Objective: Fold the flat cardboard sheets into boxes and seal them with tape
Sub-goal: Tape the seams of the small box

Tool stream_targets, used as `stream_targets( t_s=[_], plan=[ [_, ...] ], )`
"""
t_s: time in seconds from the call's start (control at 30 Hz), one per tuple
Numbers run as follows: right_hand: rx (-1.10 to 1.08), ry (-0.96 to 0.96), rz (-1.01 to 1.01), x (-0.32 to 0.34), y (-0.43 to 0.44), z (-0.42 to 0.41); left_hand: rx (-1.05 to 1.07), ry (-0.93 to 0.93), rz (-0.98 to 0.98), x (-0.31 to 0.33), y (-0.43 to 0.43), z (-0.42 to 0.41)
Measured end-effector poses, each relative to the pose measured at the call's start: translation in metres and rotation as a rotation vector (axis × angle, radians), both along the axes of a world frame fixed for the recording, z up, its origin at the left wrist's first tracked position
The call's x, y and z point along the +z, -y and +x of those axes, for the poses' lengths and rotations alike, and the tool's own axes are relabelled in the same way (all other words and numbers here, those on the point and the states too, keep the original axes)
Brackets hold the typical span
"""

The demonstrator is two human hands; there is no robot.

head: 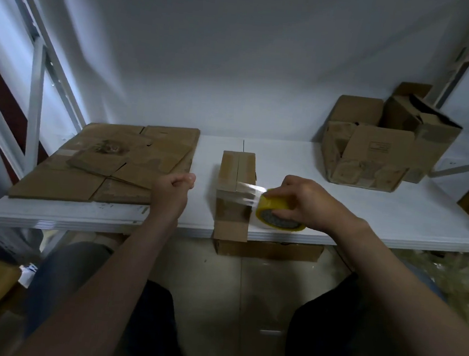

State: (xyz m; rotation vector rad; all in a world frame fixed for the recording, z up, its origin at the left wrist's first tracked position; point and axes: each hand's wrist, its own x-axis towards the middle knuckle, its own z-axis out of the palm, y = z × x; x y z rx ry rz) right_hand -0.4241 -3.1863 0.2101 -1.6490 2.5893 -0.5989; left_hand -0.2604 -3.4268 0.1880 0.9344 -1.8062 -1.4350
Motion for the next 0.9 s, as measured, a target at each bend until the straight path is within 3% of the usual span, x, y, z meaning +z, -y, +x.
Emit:
stream_targets(
  t_s=[0.3, 0.63, 0.9],
  plan=[
    [0.039, -0.101, -0.013, -0.013, 0.015, -0.028, 0.051, -0.006, 0.046, -0.025, 0.006, -0.017],
    [0.008, -0.07, 0.097, -0.033, 0.042, -0.054, 0.045, -0.003, 0.168, -0.057, 0.017, -0.048],
    [0.032, -0.062, -0.005, -0.055, 0.069, -0.068, 0.08, 0.028, 0.162, -0.086, 0.014, -0.079]
  ],
)
